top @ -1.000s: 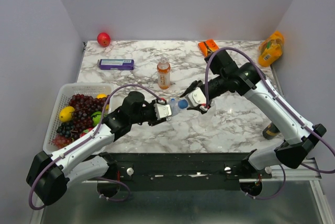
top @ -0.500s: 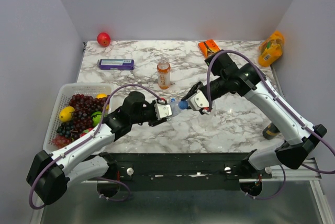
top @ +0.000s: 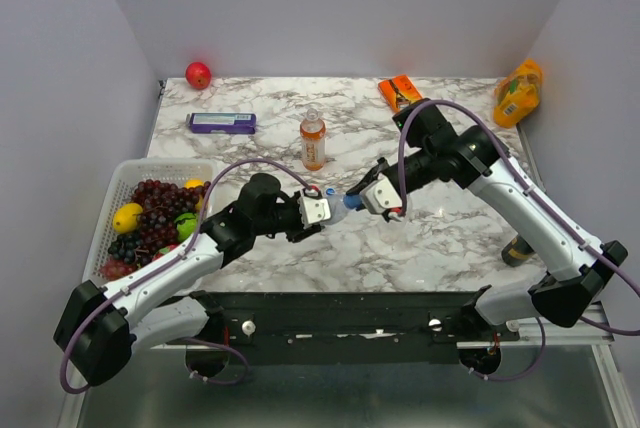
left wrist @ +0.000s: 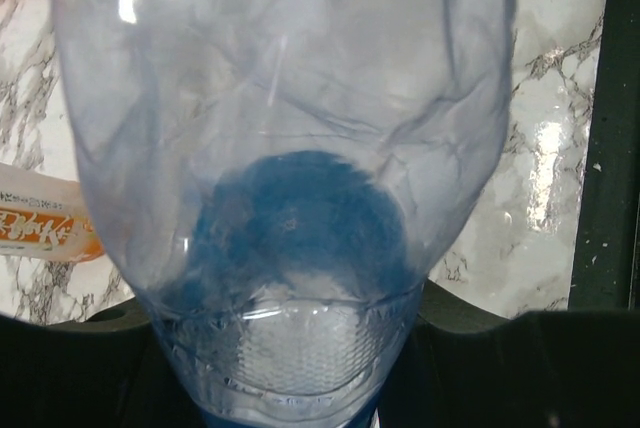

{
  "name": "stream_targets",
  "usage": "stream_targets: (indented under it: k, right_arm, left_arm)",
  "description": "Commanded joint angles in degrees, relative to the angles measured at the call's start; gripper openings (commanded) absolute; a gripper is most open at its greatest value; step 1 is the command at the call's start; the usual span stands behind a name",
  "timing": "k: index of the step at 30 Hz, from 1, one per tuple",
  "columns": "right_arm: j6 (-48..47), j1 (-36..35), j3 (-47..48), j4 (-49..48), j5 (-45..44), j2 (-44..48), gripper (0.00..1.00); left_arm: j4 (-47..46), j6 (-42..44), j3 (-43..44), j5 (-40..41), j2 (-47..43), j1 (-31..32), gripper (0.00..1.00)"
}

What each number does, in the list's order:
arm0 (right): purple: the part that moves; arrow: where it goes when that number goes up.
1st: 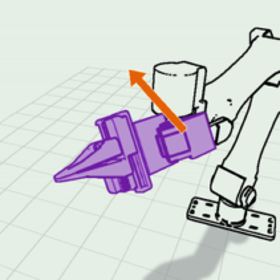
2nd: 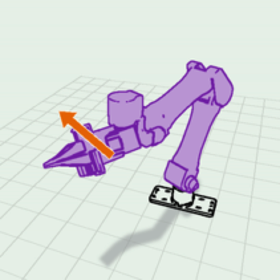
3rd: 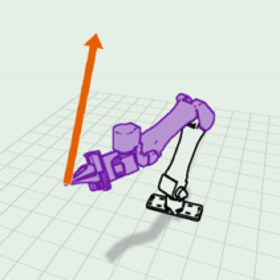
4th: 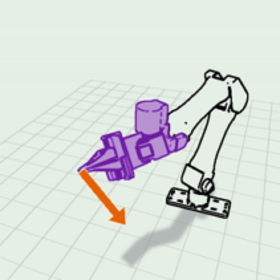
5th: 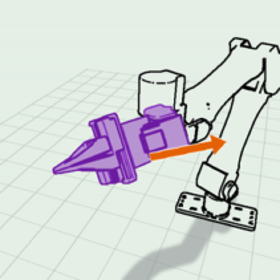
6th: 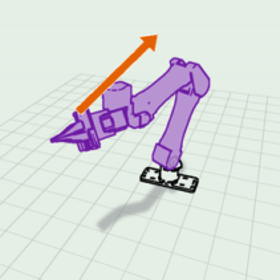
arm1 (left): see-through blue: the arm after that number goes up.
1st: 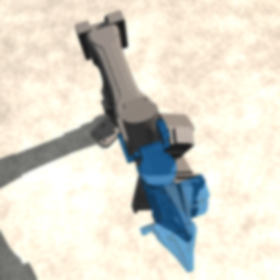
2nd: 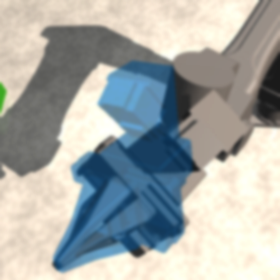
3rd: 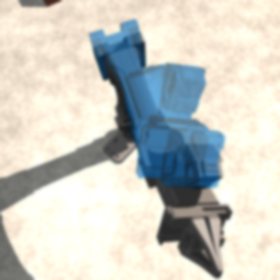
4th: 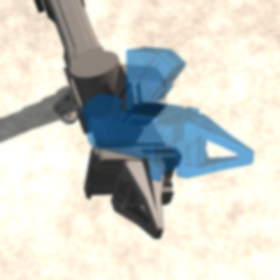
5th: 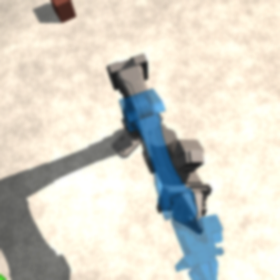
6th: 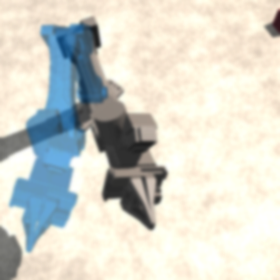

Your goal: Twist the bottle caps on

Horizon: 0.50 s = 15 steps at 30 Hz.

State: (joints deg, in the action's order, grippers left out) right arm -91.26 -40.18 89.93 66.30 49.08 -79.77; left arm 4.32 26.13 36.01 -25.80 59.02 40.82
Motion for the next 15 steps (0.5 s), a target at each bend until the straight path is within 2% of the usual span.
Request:
stream_targets:
  k: [1,2,3,4,5,6,7,8,9,10,11,12,13,14,15]
  right_arm:
    - [6.75,-0.60,2.26,0.32,3.04,-1.69,0.05]
    - [10.54,-0.60,4.79,0.06,2.78,-2.75,0.01]
    - [15.89,-0.51,6.29,-2.38,2.25,-3.89,0.00]
    - [27.60,-0.34,7.88,-3.71,0.94,-7.30,0.00]
    - [33.55,-0.16,10.33,-4.59,-0.20,-9.33,0.00]
    - [40.05,-0.07,15.75,-5.82,-1.95,-12.05,0.00]
    - [50.99,0.28,19.89,-5.31,-4.41,-14.60,0.00]
    - [55.71,0.89,23.76,-4.18,-4.34,-20.37,0.00]
    - [60.45,1.94,31.63,-1.55,-4.17,-23.21,0.00]
    - [69.72,2.30,35.97,0.39,-5.30,-26.11,0.00]
    - [74.08,2.91,39.93,2.67,-4.44,-29.53,0.00]
    - [78.56,4.31,43.80,6.61,-2.78,-34.70,0.00]
    - [88.70,5.19,46.45,7.95,1.85,-37.10,0.00]
    - [92.98,5.55,43.00,7.96,3.11,-37.56,0.00]
    - [94.50,5.64,37.91,3.88,4.95,-34.26,0.00]
  left_arm:
    - [-3.52,-2.66,1.53,1.18,-0.13,-0.39,0.00]
    - [-4.05,-3.01,1.17,2.50,-0.40,-0.39,0.00]
    - [-8.32,-3.54,0.47,5.30,-0.84,-0.30,0.00]
    - [-10.88,-4.93,-1.62,7.93,-2.15,-0.21,0.00]
    - [-13.61,-5.21,-2.69,16.57,-2.86,0.05,0.00]
    - [-19.46,-5.30,-3.57,21.19,-3.56,0.92,0.00]
    - [-21.96,-4.43,-4.53,25.06,-4.61,1.19,0.00]
    - [-24.07,-3.72,-4.46,29.36,-4.71,1.28,0.00]
    - [-27.22,-2.59,-4.28,34.97,-4.71,1.28,0.00]
    - [-28.65,-1.44,-3.50,38.25,-4.19,1.63,0.00]
    - [-29.88,1.09,-3.14,40.89,-3.92,1.72,0.00]
    - [-31.72,3.38,-2.79,45.27,-3.40,1.98,0.00]
    - [-32.52,5.75,-2.35,47.23,-2.26,2.85,0.00]
    - [-33.40,11.17,-1.74,49.25,-1.46,3.47,0.00]
    - [-35.24,13.57,-1.56,51.44,-0.76,4.09,0.00]
